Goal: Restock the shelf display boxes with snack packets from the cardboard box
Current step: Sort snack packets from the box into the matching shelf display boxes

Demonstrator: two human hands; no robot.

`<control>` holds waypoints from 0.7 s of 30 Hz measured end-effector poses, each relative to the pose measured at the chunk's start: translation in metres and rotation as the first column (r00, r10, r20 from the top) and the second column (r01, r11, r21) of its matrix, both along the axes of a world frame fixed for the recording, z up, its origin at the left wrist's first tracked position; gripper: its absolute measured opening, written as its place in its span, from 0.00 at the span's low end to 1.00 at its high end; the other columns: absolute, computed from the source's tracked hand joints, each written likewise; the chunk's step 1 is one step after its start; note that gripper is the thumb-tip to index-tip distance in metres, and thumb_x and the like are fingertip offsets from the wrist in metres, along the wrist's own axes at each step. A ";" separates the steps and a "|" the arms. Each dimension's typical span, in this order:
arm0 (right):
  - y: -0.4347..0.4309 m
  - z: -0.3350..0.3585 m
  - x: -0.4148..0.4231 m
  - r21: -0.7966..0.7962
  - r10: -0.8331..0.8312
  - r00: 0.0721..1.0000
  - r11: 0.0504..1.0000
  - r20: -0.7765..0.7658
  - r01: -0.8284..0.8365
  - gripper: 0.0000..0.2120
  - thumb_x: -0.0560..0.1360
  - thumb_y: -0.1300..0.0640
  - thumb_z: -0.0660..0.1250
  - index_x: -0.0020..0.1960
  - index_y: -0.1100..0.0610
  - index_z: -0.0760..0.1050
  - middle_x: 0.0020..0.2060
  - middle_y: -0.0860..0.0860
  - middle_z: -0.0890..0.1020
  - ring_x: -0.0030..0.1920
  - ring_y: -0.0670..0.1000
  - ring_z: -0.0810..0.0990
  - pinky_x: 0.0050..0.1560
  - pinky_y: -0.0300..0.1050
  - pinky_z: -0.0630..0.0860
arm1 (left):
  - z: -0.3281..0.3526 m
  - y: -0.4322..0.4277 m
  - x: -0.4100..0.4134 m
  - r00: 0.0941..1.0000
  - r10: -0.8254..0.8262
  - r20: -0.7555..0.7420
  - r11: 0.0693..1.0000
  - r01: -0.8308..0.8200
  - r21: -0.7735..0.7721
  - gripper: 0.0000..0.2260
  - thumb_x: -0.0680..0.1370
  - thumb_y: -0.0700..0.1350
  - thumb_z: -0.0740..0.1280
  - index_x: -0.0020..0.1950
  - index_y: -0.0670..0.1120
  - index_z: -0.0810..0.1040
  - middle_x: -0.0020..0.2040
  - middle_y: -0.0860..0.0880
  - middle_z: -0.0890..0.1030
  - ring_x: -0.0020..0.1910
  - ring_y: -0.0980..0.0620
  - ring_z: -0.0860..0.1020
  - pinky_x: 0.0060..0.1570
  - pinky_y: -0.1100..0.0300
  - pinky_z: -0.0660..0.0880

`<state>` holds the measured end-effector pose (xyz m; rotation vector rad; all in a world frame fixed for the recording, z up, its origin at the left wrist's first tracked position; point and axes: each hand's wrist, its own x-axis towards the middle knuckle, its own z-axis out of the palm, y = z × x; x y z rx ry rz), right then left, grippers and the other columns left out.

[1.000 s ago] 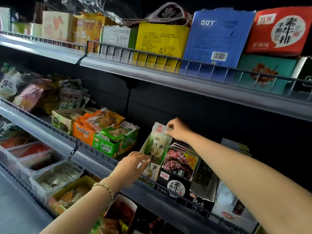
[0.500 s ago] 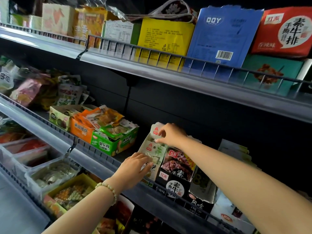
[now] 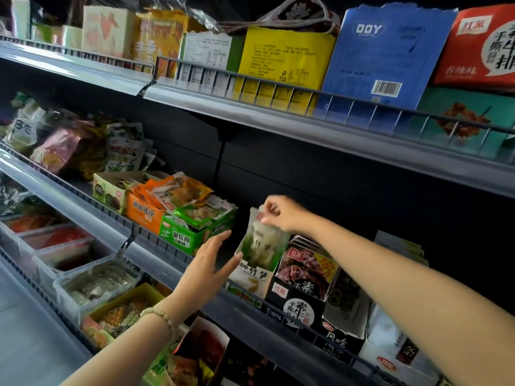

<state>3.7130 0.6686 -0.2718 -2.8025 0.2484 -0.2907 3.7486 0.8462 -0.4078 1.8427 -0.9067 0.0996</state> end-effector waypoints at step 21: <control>-0.032 0.022 -0.058 0.827 -0.138 0.985 0.563 0.107 -0.011 0.11 0.69 0.68 0.71 0.48 0.57 0.76 0.45 0.56 0.82 0.41 0.51 0.83 0.33 0.38 0.81 | 0.050 -0.007 -0.017 0.392 -0.665 -0.635 0.663 -0.081 -0.744 0.15 0.75 0.50 0.66 0.55 0.41 0.79 0.52 0.40 0.84 0.48 0.48 0.84 0.40 0.63 0.82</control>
